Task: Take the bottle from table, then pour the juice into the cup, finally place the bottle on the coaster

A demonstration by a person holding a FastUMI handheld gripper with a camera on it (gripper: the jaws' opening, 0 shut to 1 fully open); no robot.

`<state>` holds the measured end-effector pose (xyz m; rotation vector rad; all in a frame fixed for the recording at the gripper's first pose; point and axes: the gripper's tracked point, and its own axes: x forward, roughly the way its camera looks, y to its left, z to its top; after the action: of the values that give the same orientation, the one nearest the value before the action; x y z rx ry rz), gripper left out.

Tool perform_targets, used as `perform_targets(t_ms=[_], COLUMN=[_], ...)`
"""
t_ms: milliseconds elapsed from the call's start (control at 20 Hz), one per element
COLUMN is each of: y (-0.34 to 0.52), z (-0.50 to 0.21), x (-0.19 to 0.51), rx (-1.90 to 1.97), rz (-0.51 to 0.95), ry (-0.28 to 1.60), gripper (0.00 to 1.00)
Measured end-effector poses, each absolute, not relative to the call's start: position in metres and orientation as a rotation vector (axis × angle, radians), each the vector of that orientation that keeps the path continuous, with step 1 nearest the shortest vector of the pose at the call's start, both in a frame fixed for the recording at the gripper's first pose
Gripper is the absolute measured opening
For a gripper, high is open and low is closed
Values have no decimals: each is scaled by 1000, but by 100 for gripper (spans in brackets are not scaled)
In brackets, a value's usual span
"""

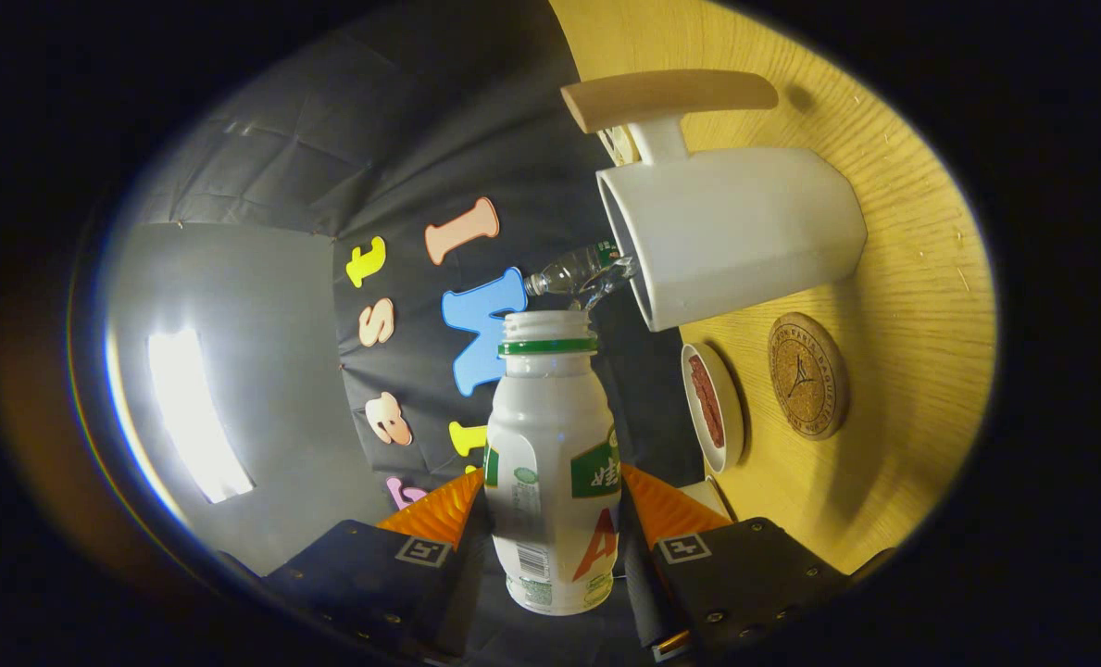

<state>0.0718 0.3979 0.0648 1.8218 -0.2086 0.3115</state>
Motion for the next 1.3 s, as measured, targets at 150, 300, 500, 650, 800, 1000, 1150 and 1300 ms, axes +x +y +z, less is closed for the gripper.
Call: perform_targets(t_ms=[150, 300, 500, 650, 800, 1000, 1150, 1300], y=[399, 397, 397, 395, 395, 393, 392, 391], z=[66, 67, 75, 77, 77, 79, 80, 81], x=[72, 71, 74, 74, 72, 72, 73, 72], rx=[1818, 1831, 1836, 1848, 1863, 1860, 1870, 1880], rz=[314, 316, 318, 321, 315, 317, 321, 322], ry=[-213, -223, -229, -239, -240, -241, -247, -246], gripper=[66, 66, 66, 66, 66, 66, 66, 66])
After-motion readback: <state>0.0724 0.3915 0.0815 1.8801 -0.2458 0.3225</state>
